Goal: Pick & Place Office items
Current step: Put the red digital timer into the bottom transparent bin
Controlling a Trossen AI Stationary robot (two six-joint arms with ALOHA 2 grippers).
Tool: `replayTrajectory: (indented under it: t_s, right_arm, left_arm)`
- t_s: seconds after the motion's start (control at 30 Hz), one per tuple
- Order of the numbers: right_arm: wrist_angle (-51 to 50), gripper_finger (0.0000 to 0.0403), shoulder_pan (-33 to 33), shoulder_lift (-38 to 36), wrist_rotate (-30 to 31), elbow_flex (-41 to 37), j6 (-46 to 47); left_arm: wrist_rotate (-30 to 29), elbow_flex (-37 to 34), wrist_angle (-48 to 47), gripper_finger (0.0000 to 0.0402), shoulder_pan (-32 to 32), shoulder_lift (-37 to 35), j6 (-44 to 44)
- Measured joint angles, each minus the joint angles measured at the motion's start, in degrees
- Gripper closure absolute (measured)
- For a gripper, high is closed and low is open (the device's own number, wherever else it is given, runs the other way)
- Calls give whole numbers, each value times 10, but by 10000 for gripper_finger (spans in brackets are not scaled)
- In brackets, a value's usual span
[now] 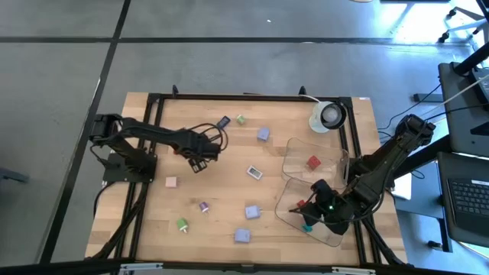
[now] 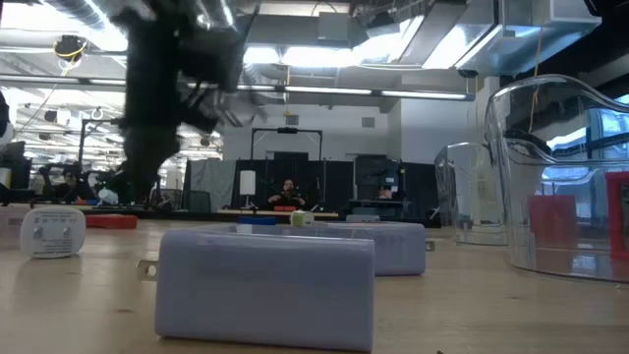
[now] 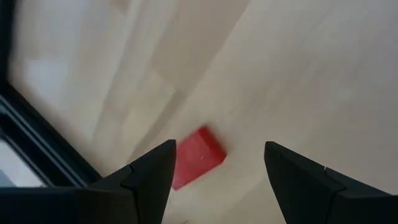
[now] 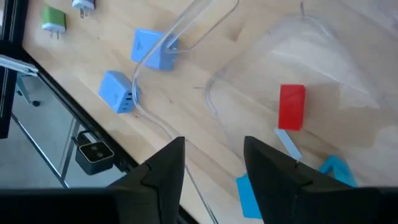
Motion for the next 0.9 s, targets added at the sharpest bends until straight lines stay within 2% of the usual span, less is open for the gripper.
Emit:
replayTrajectory:
  t_s: [0.2,0.57,0.73,0.9]
  right_arm:
    - [0,237,-1,0,1,0,-25]
    - [3,237,-32,0,-3,0,-59]
    - [9,237,-34,0,-3,0,-60]
    - [14,237,-34,0,-3,0,-60]
  left_arm:
    - [19,-74,11,160,47,0,103]
    - [24,-80,28,160,103,0,372]
    - [62,-80,56,160,131,-1,458]
    - [118,-80,71,160,156,0,500]
